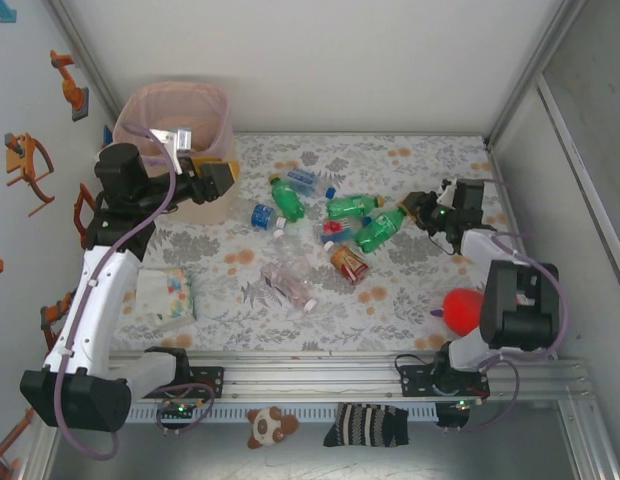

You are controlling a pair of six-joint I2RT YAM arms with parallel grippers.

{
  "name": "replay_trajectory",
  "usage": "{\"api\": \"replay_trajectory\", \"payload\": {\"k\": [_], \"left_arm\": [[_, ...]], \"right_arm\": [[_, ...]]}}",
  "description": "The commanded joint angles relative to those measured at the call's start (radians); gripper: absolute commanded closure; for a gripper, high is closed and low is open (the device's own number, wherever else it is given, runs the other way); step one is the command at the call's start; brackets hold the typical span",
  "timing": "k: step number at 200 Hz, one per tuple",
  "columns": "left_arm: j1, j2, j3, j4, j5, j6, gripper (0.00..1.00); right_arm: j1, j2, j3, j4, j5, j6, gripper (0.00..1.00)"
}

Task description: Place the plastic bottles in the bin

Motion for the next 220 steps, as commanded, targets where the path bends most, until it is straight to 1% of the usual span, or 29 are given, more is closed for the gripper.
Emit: {"api": "replay_trajectory", "payload": {"k": [1, 21, 36, 55, 79, 112, 142, 158, 188, 220], "left_arm": [[-0.035, 0.027, 0.018, 0.034, 0.020, 0.028, 0.26], [-0.078, 0.061, 0.041, 0.035, 0.029, 0.055, 0.26], [-0.113, 0.091, 0.061, 0.037, 0.029, 0.071, 0.26], [-0.162, 0.129, 0.078, 0.081, 0.048, 0.074, 0.26], [-0.232, 0.190, 0.107, 0.132, 0.079, 0.079, 0.26], [-0.337, 0.281, 0.164, 0.152, 0.104, 0.107, 0.23], [-0.425, 0.359, 0.206, 0.196, 0.118, 0.092, 0.21], [-0.468, 0.395, 0.226, 0.208, 0.123, 0.088, 0.18], [-0.535, 0.439, 0.238, 0.256, 0.156, 0.086, 0.13], [-0.581, 0.464, 0.245, 0.265, 0.192, 0.108, 0.12]], "right_arm": [[-0.003, -0.109, 0.063, -0.133, 0.019, -0.151, 0.75], [0.012, -0.185, 0.105, -0.192, -0.008, -0.237, 0.76], [0.044, -0.232, 0.156, -0.262, -0.018, -0.318, 0.77], [0.081, -0.276, 0.216, -0.328, -0.042, -0.408, 0.77], [0.132, -0.322, 0.267, -0.356, -0.079, -0.476, 0.77], [0.198, -0.352, 0.323, -0.364, -0.098, -0.518, 0.77], [0.261, -0.390, 0.354, -0.354, -0.096, -0.589, 0.85], [0.294, -0.420, 0.356, -0.340, -0.081, -0.633, 0.88], [0.314, -0.456, 0.358, -0.305, -0.071, -0.637, 0.91], [0.324, -0.465, 0.380, -0.311, -0.128, -0.655, 0.91]]}}
